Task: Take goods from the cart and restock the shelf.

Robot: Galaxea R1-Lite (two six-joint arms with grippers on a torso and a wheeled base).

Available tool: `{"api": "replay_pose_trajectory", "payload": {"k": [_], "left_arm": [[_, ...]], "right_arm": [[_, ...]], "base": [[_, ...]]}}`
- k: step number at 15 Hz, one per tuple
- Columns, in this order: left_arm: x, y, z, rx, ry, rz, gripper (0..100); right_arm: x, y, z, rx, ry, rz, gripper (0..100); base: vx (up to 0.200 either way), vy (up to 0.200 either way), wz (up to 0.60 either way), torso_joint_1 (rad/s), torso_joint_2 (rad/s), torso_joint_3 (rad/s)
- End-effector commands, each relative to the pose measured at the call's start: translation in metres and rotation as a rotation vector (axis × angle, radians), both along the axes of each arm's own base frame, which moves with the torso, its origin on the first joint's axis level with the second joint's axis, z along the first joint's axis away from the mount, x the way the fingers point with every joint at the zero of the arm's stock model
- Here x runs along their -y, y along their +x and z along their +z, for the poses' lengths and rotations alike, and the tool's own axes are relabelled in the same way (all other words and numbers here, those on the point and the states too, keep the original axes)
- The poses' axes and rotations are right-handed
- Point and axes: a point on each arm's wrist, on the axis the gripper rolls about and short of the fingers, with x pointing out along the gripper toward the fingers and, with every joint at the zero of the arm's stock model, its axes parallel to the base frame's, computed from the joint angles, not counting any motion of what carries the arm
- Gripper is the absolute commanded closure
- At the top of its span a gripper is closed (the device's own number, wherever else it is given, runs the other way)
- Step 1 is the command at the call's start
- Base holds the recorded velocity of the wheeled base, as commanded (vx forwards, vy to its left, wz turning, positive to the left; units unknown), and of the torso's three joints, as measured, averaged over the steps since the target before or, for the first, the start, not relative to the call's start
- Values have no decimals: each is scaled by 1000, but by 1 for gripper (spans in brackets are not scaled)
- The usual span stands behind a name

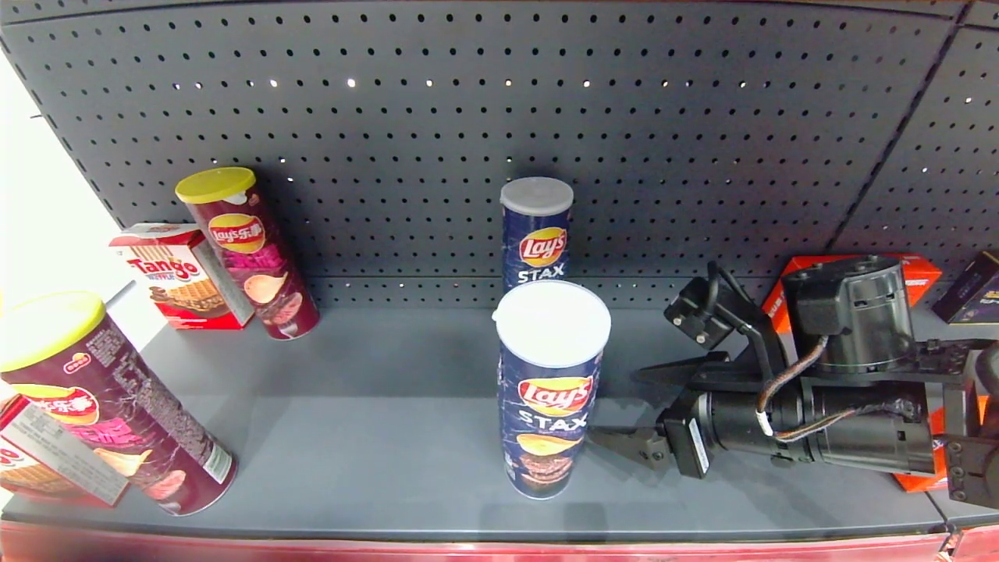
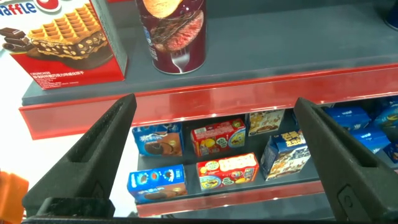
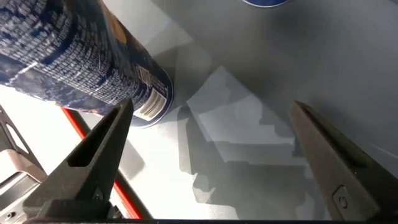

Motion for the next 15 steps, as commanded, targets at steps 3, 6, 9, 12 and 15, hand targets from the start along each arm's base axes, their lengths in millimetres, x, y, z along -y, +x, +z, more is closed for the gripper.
{"api": "replay_pose_trajectory", "payload": {"k": [3, 6, 9, 12, 15], "left_arm": [[0, 0, 0, -1, 0, 1, 0], [0, 0, 0, -1, 0, -1, 0], [0, 0, 0, -1, 0, -1, 0], [0, 0, 0, -4, 1, -7, 0], [0, 0, 0, -4, 1, -7, 0]], "right_arm": [[-2, 1, 0, 5, 4, 1, 0], [15, -2, 9, 37, 29, -46, 0], [49, -16, 35, 127, 90, -132, 0], [105, -52, 65, 281, 159, -304, 0], [144, -110, 53, 379, 171, -465, 0]], "base": [[0, 0, 0, 0, 0, 0], [0, 0, 0, 0, 0, 0], [0, 0, 0, 0, 0, 0], [0, 0, 0, 0, 0, 0], [0, 0, 0, 0, 0, 0]]}}
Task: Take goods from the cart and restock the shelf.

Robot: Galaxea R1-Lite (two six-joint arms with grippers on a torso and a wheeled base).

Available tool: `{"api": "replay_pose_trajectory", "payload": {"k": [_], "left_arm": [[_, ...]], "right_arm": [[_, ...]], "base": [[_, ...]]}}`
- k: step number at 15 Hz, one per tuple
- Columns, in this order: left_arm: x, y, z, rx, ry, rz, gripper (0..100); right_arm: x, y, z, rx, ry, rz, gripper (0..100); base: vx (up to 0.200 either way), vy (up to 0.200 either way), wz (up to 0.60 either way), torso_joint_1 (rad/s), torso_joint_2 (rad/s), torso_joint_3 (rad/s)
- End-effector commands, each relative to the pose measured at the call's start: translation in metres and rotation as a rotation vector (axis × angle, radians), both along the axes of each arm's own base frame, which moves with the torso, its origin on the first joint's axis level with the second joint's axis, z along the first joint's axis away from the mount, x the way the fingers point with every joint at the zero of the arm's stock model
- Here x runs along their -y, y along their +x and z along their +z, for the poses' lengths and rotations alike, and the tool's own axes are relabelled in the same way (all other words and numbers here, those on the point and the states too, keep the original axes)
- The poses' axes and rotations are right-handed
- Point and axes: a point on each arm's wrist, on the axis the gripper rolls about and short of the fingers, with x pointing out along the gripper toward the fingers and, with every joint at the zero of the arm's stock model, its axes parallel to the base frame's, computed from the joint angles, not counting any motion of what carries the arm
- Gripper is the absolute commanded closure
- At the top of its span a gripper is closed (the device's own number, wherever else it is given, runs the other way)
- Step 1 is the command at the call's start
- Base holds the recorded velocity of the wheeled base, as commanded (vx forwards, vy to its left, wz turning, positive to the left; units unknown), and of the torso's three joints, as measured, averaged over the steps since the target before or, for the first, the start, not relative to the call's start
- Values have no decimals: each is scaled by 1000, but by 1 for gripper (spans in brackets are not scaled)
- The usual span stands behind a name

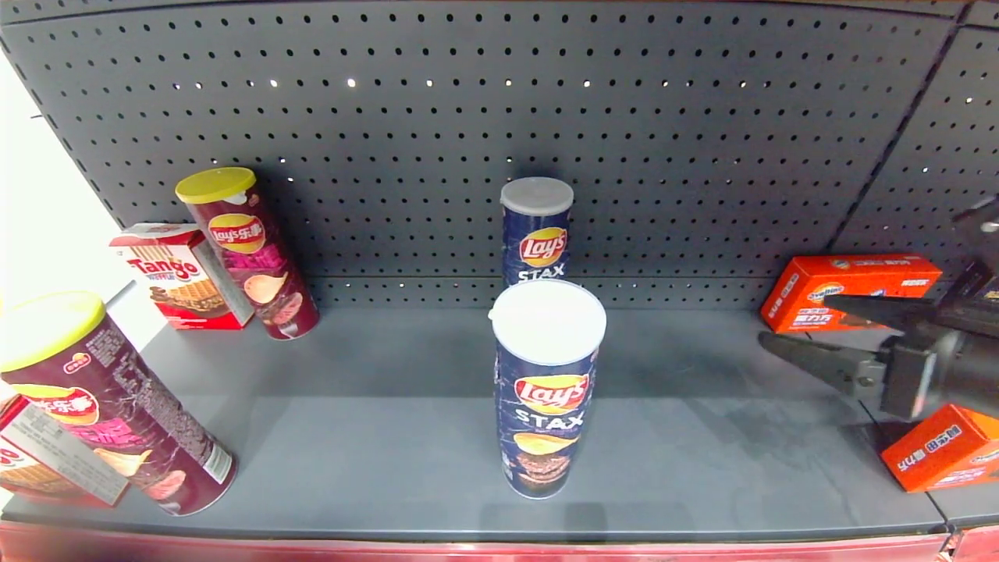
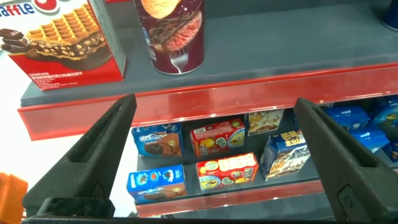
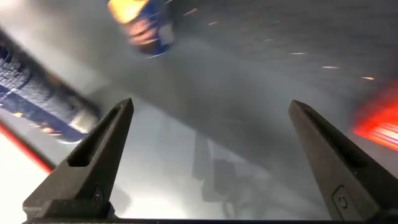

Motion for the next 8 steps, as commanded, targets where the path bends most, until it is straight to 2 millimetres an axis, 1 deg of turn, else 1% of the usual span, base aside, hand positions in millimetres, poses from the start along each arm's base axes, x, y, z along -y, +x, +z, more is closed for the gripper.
{"api": "replay_pose_trajectory", "payload": {"k": [1, 2, 3, 7, 8], "left_arm": [[0, 0, 0, -3, 0, 0, 0], [0, 0, 0, -3, 0, 0, 0], [0, 0, 0, -1, 0, -1, 0], [0, 0, 0, 0, 1, 2, 0], [0, 0, 0, 0, 1, 2, 0]], "right_arm": [[39, -73, -13, 134, 30, -187, 0], [39, -73, -13, 134, 30, -187, 0], [46, -103, -38, 159, 31, -228, 0], [56, -139, -93, 170, 31, -279, 0], [57, -147, -104, 188, 38, -282, 0]], "base": [[0, 0, 0, 0, 0, 0], [0, 0, 0, 0, 0, 0], [0, 0, 0, 0, 0, 0], [0, 0, 0, 0, 0, 0], [0, 0, 0, 0, 0, 0]]}}
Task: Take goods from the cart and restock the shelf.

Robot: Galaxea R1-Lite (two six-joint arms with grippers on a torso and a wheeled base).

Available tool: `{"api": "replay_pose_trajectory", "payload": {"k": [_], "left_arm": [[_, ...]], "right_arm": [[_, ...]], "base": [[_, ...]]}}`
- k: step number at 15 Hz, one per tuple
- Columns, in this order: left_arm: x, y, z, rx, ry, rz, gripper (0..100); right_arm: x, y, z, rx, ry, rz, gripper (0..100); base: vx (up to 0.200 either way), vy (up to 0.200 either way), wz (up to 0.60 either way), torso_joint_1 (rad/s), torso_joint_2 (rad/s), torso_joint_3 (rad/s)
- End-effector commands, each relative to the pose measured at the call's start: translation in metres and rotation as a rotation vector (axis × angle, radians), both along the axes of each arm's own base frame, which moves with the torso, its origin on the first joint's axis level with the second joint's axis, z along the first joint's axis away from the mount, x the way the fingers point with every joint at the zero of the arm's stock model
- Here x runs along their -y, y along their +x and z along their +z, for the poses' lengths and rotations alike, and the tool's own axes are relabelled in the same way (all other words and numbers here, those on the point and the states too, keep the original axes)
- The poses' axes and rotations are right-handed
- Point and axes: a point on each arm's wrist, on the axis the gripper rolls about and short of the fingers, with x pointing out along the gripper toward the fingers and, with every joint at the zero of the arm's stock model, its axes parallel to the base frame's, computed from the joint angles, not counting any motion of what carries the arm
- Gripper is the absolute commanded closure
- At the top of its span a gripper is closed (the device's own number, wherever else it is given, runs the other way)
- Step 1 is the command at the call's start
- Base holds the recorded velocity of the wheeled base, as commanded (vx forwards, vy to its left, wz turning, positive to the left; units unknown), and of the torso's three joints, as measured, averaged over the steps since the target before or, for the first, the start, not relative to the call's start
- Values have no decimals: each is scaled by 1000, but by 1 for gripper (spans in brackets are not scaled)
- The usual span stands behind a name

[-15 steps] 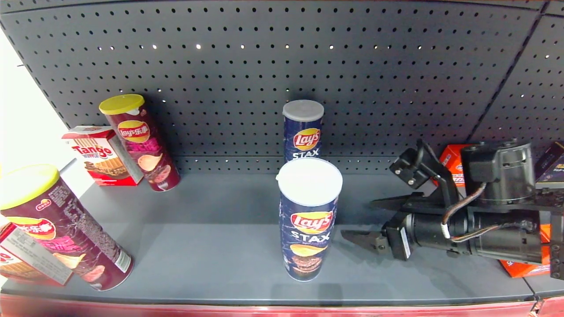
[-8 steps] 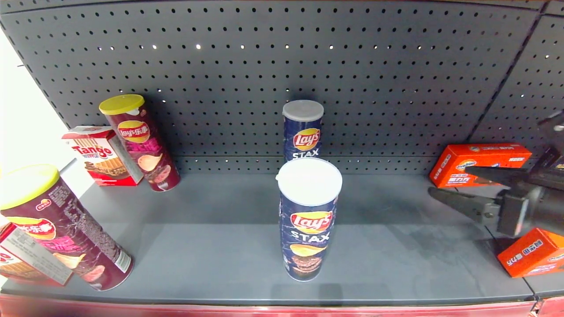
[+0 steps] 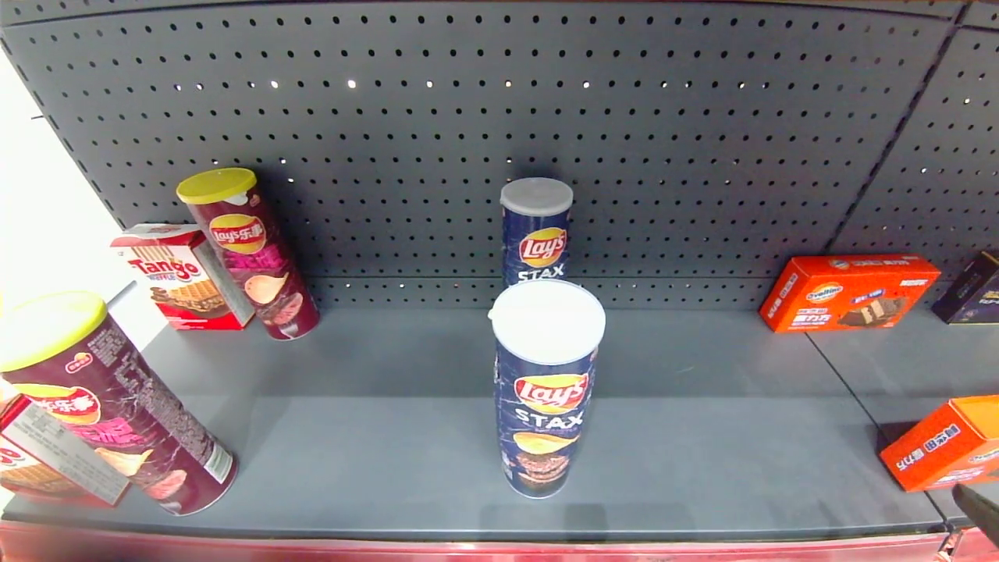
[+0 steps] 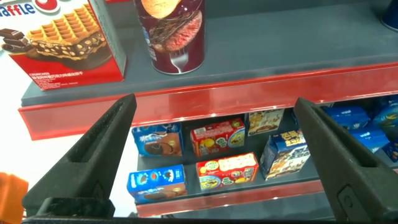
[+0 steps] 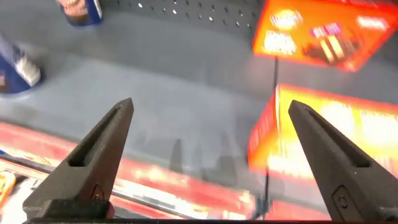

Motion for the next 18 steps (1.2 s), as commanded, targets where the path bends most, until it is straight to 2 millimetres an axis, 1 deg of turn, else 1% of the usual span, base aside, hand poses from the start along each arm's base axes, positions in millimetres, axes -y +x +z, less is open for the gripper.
{"api": "replay_pose_trajectory", "payload": {"k": [1, 2, 3, 4, 6, 7, 8, 9, 10, 12, 14, 15, 16, 18], "left_arm": [[0, 0, 0, 0, 1, -1, 0], [0, 0, 0, -1, 3, -3, 0], [0, 0, 0, -1, 3, -3, 0], [0, 0, 0, -1, 3, -3, 0], [0, 0, 0, 0, 3, -3, 0], [0, 0, 0, -1, 3, -3, 0], [0, 0, 0, 0, 3, -3, 0], [0, 0, 0, 0, 1, -3, 0], [0, 0, 0, 0, 1, -1, 0], [0, 0, 0, 0, 3, -3, 0], [0, 0, 0, 0, 3, -1, 0], [0, 0, 0, 0, 1, -1, 0], [0, 0, 0, 0, 1, -1, 0], [0, 0, 0, 0, -2, 0, 0]], "right_arm": [[8, -33, -41, 77, 17, -15, 0], [9, -39, -58, 81, 19, -15, 0], [11, -47, -67, 84, 22, -15, 0], [13, -55, -85, 6, 11, -20, 0], [12, -54, -84, -3, 29, -7, 0], [12, -54, -90, -67, 21, 6, 0], [12, -54, -90, -65, 32, 8, 0], [12, -53, -89, -74, 70, -38, 0], [11, -52, -89, -90, 67, -106, 0], [10, -50, -88, -122, 63, -141, 0], [10, -50, -88, -112, 68, -218, 0], [9, -53, -89, -75, 77, -307, 0], [8, -55, -89, -45, 85, -311, 0], [8, -55, -89, -44, 81, -309, 0]], "base": [[0, 0, 0, 0, 0, 0], [0, 0, 0, 0, 0, 0], [0, 0, 0, 0, 0, 0], [0, 0, 0, 0, 0, 0], [0, 0, 0, 0, 0, 0], [0, 0, 0, 0, 0, 0], [0, 0, 0, 0, 0, 0], [0, 0, 0, 0, 0, 0], [0, 0, 0, 0, 0, 0], [0, 0, 0, 0, 0, 0], [0, 0, 0, 0, 0, 0], [0, 0, 0, 0, 0, 0], [0, 0, 0, 0, 0, 0], [0, 0, 0, 0, 0, 0]]}}
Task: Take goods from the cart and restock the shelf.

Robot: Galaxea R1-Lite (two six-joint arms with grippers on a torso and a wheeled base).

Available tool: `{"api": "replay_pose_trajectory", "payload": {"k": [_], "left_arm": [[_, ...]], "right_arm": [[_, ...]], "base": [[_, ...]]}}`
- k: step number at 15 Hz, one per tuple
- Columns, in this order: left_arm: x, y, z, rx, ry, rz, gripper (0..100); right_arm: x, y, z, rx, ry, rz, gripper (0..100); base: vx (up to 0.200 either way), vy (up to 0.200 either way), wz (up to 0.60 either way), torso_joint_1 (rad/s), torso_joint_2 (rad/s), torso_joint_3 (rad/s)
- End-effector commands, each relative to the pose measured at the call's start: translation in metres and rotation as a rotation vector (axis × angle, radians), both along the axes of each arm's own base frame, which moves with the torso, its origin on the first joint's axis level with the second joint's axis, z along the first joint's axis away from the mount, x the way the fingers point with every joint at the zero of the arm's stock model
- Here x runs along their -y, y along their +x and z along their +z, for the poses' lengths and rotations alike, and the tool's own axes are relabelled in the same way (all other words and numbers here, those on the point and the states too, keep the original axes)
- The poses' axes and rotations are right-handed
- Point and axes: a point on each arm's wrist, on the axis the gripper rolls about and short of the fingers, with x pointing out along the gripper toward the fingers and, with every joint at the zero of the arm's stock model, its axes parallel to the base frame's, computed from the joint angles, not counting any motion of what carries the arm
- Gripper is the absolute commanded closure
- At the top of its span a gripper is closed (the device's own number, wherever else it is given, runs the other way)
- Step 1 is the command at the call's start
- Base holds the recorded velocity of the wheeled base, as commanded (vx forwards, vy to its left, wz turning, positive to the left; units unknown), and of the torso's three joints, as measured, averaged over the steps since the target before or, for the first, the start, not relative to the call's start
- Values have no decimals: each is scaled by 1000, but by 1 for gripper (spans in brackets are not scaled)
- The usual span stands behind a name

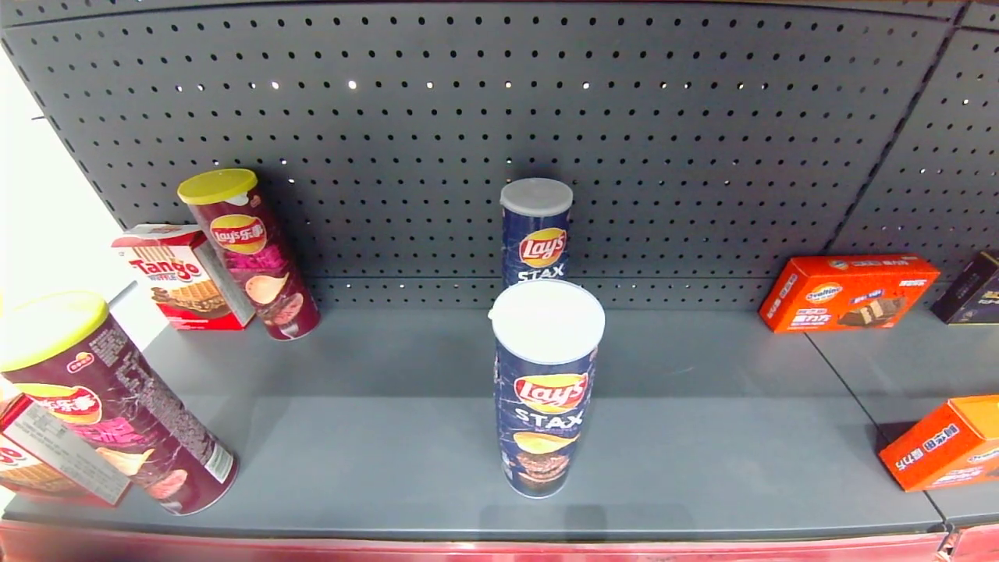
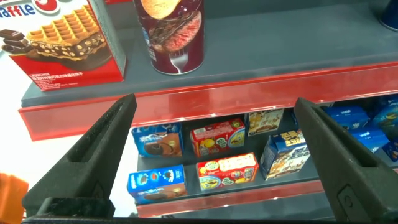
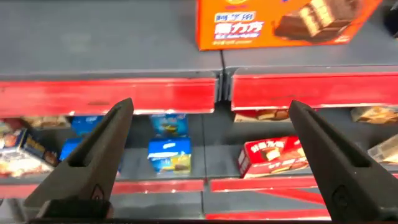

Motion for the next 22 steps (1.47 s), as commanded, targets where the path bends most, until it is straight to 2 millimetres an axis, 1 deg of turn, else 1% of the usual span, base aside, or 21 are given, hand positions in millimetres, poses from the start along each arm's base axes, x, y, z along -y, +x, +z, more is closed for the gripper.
{"api": "replay_pose_trajectory", "payload": {"k": [1, 2, 3, 4, 6, 17, 18, 22], "left_arm": [[0, 0, 0, -2, -2, 4, 0], [0, 0, 0, -1, 0, 1, 0], [0, 0, 0, -1, 0, 1, 0], [0, 0, 0, -2, -2, 0, 0], [0, 0, 0, -2, -2, 1, 0], [0, 0, 1, 1, -20, 15, 0], [0, 0, 1, 0, -23, 17, 0], [0, 0, 1, 1, -20, 15, 0]], "right_arm": [[0, -2, 0, 19, -4, 3, 0], [0, -2, -1, 28, -4, 67, 0], [1, -3, 0, 33, 0, 96, 0], [1, -3, -1, 36, 9, 80, 0], [0, -7, -2, 96, 4, 56, 0], [0, -7, -2, 96, 3, 54, 0], [0, -7, -2, 98, 6, 54, 0], [0, -7, -2, 97, 4, 54, 0]], "base": [[0, 0, 0, 0, 0, 0], [0, 0, 0, 0, 0, 0], [0, 0, 0, 0, 0, 0], [0, 0, 0, 0, 0, 0], [0, 0, 0, 0, 0, 0], [0, 0, 0, 0, 0, 0], [-200, 0, 0, 2, 7, 7], [0, 0, 0, 0, 0, 0]]}}
